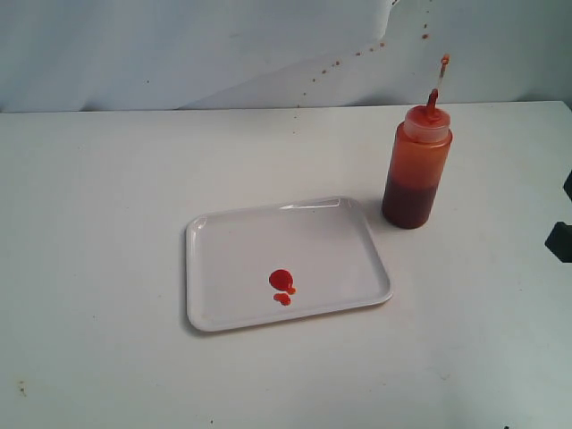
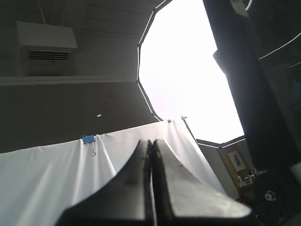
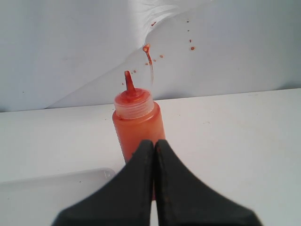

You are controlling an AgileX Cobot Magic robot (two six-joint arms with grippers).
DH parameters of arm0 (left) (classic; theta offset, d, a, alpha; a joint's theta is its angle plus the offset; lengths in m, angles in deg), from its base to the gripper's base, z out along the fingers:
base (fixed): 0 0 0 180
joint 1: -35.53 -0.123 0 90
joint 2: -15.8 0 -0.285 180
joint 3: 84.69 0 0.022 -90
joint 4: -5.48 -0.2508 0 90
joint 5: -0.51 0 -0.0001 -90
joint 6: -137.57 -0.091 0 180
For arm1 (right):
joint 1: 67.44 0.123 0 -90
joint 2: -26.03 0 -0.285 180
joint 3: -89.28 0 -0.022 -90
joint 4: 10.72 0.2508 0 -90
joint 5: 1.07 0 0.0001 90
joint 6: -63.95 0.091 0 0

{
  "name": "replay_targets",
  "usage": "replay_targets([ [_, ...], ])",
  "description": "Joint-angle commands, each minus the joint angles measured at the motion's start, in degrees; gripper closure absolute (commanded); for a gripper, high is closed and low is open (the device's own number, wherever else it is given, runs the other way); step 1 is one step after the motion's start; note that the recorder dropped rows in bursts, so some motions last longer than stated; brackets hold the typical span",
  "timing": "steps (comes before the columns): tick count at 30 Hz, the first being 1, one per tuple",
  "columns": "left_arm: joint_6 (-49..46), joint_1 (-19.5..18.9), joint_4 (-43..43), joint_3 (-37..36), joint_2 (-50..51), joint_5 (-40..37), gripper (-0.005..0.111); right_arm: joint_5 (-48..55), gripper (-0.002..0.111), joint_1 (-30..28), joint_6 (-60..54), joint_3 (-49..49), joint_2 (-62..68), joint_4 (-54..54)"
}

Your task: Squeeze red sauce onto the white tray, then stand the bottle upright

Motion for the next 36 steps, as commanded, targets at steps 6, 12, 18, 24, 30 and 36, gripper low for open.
replay_targets([
  [6,-11.53,0.28,11.8,-1.31,0.05,-1.13,0.107,-0.46,0.108,-0.04,0.08,-0.41,-0.13,0.34],
  [12,-40.05,0.28,46.96,-9.0,0.05,-1.13,0.107,-0.46,0.108,-0.04,0.08,-0.41,-0.13,0.34],
  [18,-49.21,0.28,66.6,-20.69,0.05,-2.82,0.107,-0.46,0.108,-0.04,0.08,-0.41,-0.13,0.34],
  [24,-48.61,0.28,66.73,-28.58,0.05,-2.19,0.107,-0.46,0.108,-0.04,0.08,-0.41,-0.13,0.34],
  [30,-53.08,0.28,68.17,-33.76,0.05,-4.26,0.107,-0.46,0.108,-0.04,0.08,-0.41,-0.13,0.34],
  [36,-103.7,0.28,109.97,-45.43,0.05,-32.49,0.107,-0.46,0.108,-0.04,0.08,-0.41,-0.13,0.34],
])
